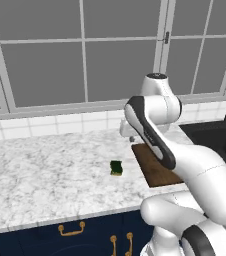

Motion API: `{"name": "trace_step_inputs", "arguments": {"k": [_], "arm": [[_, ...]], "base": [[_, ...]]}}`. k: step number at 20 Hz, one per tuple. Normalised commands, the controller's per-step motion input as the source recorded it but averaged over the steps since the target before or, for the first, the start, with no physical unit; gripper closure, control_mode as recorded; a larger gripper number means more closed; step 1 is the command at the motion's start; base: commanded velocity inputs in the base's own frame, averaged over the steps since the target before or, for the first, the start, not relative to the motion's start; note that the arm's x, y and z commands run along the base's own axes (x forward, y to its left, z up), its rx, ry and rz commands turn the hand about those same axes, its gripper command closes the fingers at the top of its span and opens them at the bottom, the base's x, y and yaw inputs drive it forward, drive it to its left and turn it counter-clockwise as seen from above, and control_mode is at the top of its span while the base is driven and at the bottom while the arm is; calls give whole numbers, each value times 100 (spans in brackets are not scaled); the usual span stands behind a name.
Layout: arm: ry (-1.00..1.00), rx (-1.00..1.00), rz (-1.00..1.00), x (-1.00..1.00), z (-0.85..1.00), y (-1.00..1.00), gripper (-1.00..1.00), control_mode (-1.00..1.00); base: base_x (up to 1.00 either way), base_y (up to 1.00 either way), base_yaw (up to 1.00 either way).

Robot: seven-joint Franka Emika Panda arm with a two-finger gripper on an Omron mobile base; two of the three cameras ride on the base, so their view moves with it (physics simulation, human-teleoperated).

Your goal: Pick up the sponge from the counter and clean the cutting board by briefly scrubbing or pressing down on the cutting board. Once finished, release the sponge.

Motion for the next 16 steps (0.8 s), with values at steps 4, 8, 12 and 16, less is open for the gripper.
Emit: {"name": "trace_step_inputs", "arguments": {"k": [4, 8, 12, 16], "arm": [[15, -6, -3, 13, -51, 35, -100, -100], [19, 0, 0, 38, -66, 26, -100, -100], [25, -6, 0, 49, -47, 28, -100, -100], [28, -7, 0, 51, -32, 17, -100, -100]], "base": [[0, 0, 0], [0, 0, 0], [0, 0, 0], [0, 0, 0]]}}
